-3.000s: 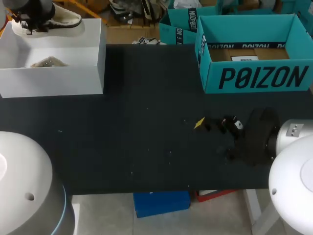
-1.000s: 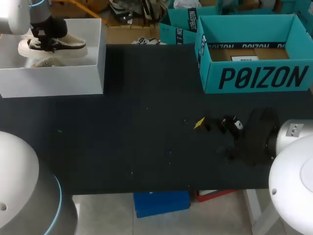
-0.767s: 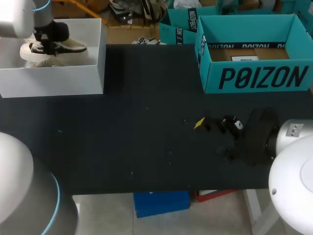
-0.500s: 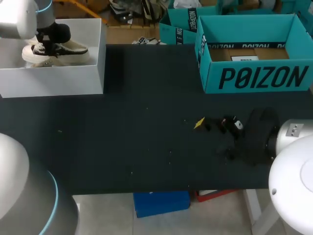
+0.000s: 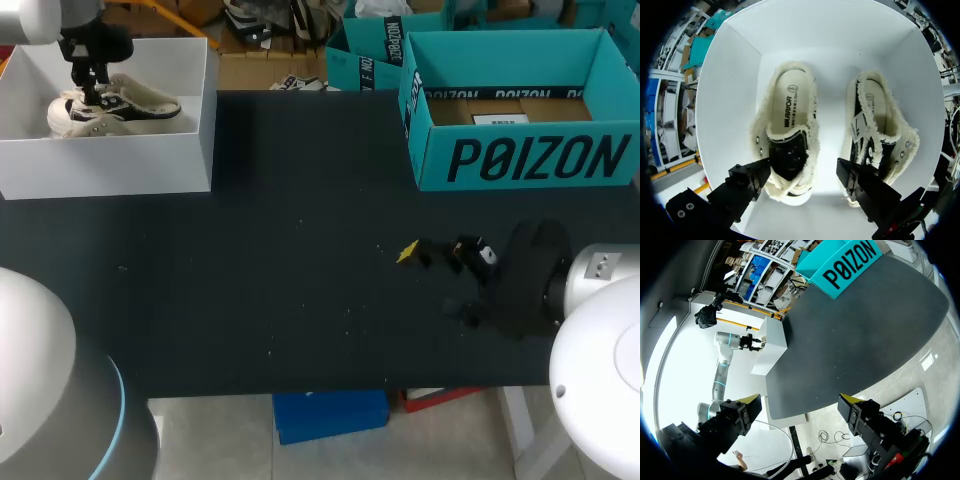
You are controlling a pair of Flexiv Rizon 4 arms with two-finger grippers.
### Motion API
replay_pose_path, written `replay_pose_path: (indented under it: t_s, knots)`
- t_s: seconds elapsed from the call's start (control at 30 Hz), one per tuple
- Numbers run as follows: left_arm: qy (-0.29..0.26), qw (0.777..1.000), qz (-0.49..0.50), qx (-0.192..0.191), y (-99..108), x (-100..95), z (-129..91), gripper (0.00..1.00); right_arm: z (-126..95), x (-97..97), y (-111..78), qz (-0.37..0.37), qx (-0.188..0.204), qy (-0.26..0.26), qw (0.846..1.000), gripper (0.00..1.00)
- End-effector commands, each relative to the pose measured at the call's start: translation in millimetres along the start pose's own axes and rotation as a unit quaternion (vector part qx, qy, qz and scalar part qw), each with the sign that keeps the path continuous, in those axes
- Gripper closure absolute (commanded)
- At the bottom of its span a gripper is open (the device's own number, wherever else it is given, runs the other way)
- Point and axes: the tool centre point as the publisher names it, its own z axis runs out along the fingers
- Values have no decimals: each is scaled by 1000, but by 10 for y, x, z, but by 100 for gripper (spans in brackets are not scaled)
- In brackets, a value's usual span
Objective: Take the shoe out of the shoebox, open the shoe tongue, remove and reinsert the insole, then place the shoe into the shoebox
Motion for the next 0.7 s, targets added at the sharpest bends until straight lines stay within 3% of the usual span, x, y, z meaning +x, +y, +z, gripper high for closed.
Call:
replay_pose_path:
  t_s: [0.03,0.3,0.43,0.7]
  knots:
    - [16,999,-2,-27,-81,17,-445,0,2,-74,-37,7,0,15,1000,0]
    - [45,997,-49,-35,-77,175,-902,0,2,-74,-37,7,0,15,1000,0]
    - [56,992,-103,-37,-120,400,-1120,0,2,-74,-37,7,0,15,1000,0]
    - [71,968,-240,-21,-212,915,-1348,0,2,-74,-37,7,0,15,1000,0]
